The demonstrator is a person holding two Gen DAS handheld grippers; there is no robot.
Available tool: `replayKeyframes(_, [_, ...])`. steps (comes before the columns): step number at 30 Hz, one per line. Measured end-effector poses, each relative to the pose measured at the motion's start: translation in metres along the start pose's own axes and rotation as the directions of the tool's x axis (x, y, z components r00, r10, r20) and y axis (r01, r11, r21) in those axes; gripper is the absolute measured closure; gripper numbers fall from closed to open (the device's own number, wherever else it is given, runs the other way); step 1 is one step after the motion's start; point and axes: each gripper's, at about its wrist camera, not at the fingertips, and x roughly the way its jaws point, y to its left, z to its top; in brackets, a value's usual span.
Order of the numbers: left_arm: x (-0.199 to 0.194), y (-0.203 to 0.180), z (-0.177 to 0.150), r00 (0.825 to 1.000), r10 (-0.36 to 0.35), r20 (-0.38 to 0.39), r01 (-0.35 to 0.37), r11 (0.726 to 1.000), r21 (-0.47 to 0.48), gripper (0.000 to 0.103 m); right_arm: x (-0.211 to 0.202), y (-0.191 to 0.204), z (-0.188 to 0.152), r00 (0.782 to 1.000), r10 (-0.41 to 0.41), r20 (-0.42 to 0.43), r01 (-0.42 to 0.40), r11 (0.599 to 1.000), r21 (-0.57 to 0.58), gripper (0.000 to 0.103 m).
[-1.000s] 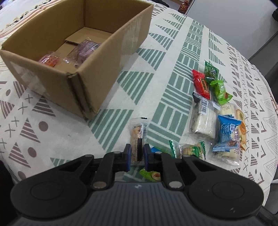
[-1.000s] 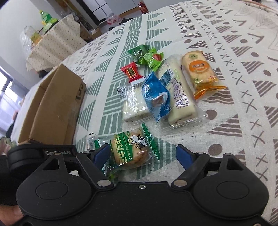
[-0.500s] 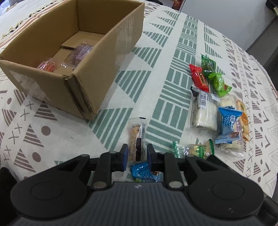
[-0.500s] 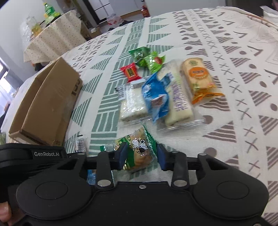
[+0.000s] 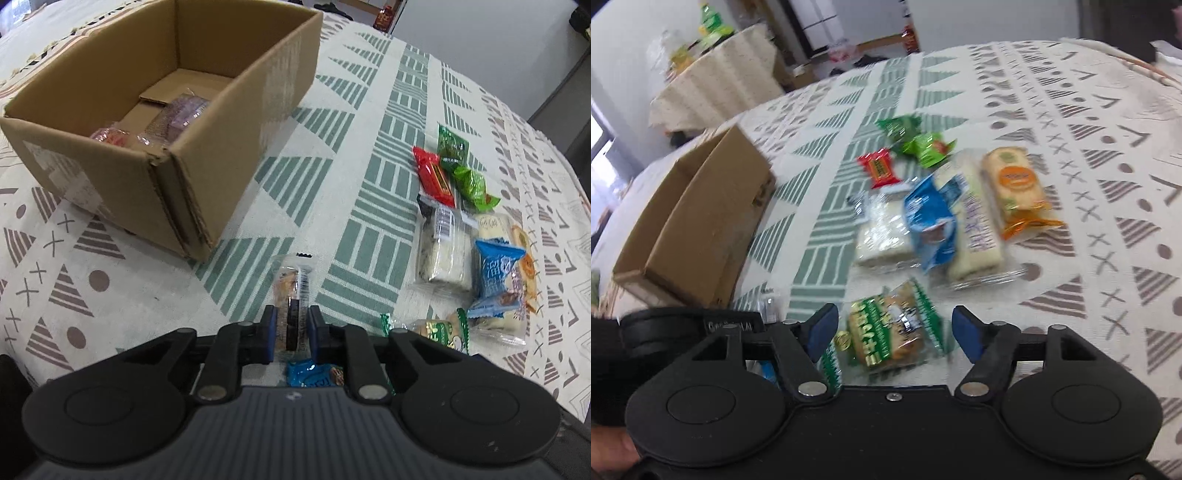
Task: Organize snacks
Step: 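Grasp the granola bar packet with the left tool while the right grasps the green-wrapped bun, then carry both snacks to the box while the left tool releases the granola bar inside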
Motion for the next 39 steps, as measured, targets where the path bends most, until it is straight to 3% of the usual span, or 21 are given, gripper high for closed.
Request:
replayKeyframes(9, [-0.016, 0.000, 0.004, 0.999, -0.021, 0.033, 0.021, 1.000, -0.005, 0.087, 0.018, 0.020, -0.006, 0.998, -0.049, -0.046, 0.044, 0.993, -0.110, 0.031])
replayKeyframes(17, [-0.046, -0.008, 0.014, 0.995, -0.072, 0.074, 0.069, 0.997, 0.046, 0.087, 0.013, 0.020, -0.006, 0.998, -0.058, -0.037, 0.053, 0.993, -0.110, 0.053])
replayKeyframes(27, [-0.077, -0.014, 0.029, 0.981, -0.138, 0.135, 0.118, 0.982, 0.147, 0.087, -0.017, 0.014, -0.001, 0.998, -0.064, 0.021, 0.065, 0.997, -0.043, 0.054])
replayKeyframes(39, [-0.096, 0.007, 0.058, 0.969, -0.177, 0.172, 0.148, 0.974, 0.172, 0.087, -0.059, 0.037, 0.028, 0.990, -0.029, 0.135, 0.031, 0.999, -0.014, 0.054])
